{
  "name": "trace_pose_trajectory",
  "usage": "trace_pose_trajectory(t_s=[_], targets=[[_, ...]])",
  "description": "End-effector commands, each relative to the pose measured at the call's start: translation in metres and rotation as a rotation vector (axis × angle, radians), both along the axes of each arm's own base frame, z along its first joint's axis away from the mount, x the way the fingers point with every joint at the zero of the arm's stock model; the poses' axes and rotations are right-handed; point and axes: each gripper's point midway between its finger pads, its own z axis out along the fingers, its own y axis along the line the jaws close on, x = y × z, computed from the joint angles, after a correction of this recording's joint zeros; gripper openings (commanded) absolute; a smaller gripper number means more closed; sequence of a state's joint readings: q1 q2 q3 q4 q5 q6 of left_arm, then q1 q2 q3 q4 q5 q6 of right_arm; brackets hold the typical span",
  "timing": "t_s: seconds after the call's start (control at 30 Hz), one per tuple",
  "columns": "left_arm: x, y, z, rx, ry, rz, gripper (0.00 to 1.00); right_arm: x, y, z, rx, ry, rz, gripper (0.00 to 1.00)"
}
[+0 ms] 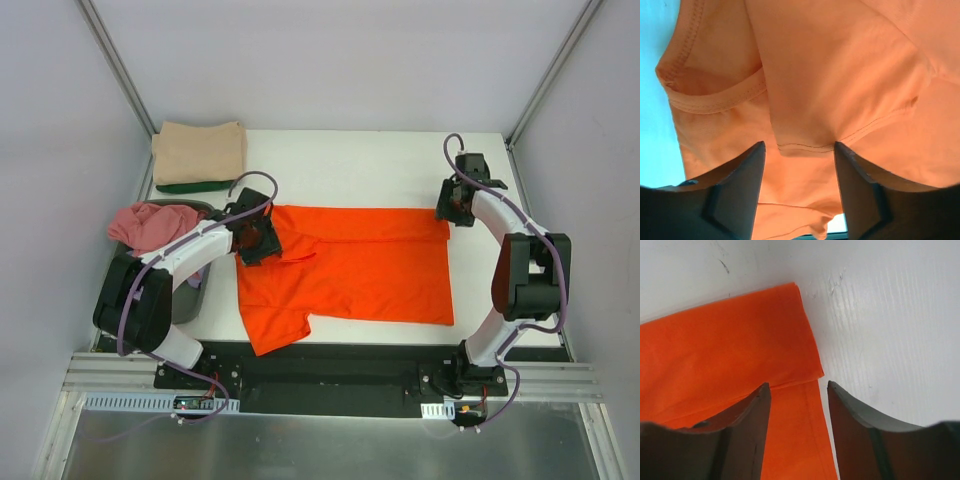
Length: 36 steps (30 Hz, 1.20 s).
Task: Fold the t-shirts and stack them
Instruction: Fold the flattened tshirt in 1/3 of the way
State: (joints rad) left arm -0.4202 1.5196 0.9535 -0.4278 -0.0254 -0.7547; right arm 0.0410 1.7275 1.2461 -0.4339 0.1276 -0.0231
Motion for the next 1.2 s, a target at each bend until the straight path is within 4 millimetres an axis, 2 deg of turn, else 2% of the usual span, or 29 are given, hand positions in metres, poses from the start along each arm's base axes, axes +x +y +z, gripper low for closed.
trace_pose_trajectory(t_s=[0.0,0.1,0.13,0.2,0.3,0.37,0.43,0.6,0.83,1.03,1.17], targets=[[-0.001,-0.003,0.036,-0.039,-0.111,-0.051,0.66,-0.012,-0.004,0.026,-0.004,-0.028,-0.012,0.57],[0.003,-0.004,0.055,-0.052,-0.172,-0.068,0.95,-0.013,0.003,0.037,0.037,-0.053,0.000,0.70],[0.006,-0.006,0.061,-0.056,-0.188,-0.077,0.99,-0.012,0.011,0.041,0.074,-0.061,0.024,0.75],[0.013,-0.008,0.070,-0.056,-0.215,-0.087,0.99,-0.011,0.029,0.046,0.158,-0.074,0.075,0.81],[0.031,-0.013,0.077,-0.038,-0.238,-0.111,0.99,-0.002,0.059,0.049,0.313,-0.096,0.135,0.96],[0.045,-0.019,0.077,-0.023,-0.237,-0.131,0.99,0.005,0.077,0.047,0.409,-0.101,0.171,0.96],[0.060,-0.022,0.068,-0.011,-0.214,-0.135,0.99,0.011,0.086,0.039,0.454,-0.077,0.173,0.96],[0.086,-0.028,0.036,-0.030,-0.125,-0.150,0.99,0.021,0.090,0.011,0.457,-0.022,0.149,0.96],[0.112,-0.019,-0.004,0.003,-0.054,-0.142,0.99,0.024,0.075,-0.026,0.381,0.072,0.093,0.96],[0.126,-0.018,-0.022,0.009,-0.030,-0.151,0.99,0.025,0.058,-0.033,0.337,0.085,0.056,0.96],[0.134,-0.021,-0.018,-0.004,-0.042,-0.148,0.99,0.028,0.057,-0.028,0.333,0.069,0.059,0.96]])
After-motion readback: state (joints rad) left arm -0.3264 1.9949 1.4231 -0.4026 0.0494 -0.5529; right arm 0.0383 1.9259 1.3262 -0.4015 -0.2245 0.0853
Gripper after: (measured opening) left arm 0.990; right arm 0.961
